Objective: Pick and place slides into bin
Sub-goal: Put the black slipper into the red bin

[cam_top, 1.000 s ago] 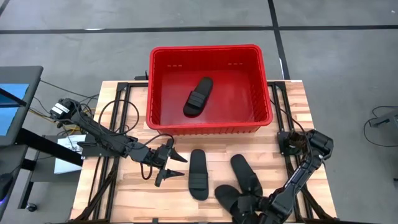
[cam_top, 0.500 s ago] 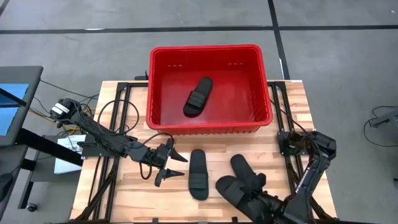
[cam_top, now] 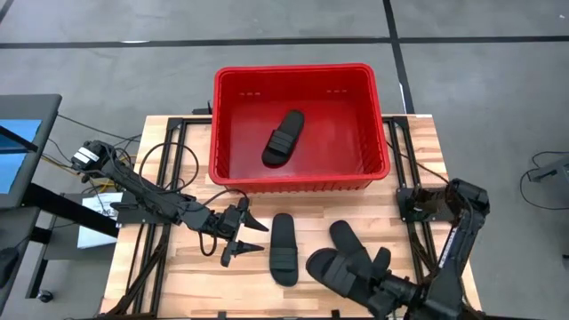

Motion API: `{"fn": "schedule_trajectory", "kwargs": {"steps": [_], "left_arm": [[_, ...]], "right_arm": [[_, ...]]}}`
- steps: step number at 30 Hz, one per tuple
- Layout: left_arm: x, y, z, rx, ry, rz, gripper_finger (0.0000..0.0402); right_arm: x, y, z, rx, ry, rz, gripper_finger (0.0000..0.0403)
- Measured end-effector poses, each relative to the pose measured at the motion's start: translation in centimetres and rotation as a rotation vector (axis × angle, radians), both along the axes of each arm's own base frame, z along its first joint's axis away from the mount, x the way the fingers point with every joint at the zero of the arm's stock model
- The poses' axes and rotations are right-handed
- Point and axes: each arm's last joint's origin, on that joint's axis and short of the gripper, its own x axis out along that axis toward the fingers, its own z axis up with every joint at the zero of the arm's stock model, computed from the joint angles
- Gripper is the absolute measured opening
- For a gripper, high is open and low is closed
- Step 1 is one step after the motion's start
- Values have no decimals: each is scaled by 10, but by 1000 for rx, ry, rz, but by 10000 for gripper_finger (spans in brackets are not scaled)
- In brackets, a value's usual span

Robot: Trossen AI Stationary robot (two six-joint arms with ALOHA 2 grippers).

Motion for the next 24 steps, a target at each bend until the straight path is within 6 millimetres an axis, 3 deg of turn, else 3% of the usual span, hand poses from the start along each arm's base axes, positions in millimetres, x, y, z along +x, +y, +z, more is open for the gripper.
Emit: {"fn": "schedule_trajectory", "kwargs": {"steps": [10, 19, 24], "left_arm": [[0, 0, 0, 25, -6, -2, 247], [0, 0, 0, 25, -7, -2, 247], [0, 0, 1, 21, -15, -2, 247]], "right_arm": [[-25, -52, 43, 94, -82, 103, 0], [-32, -99, 66, 251, -132, 613, 0], [-26, -137, 63, 278, -181, 741, 0]]}}
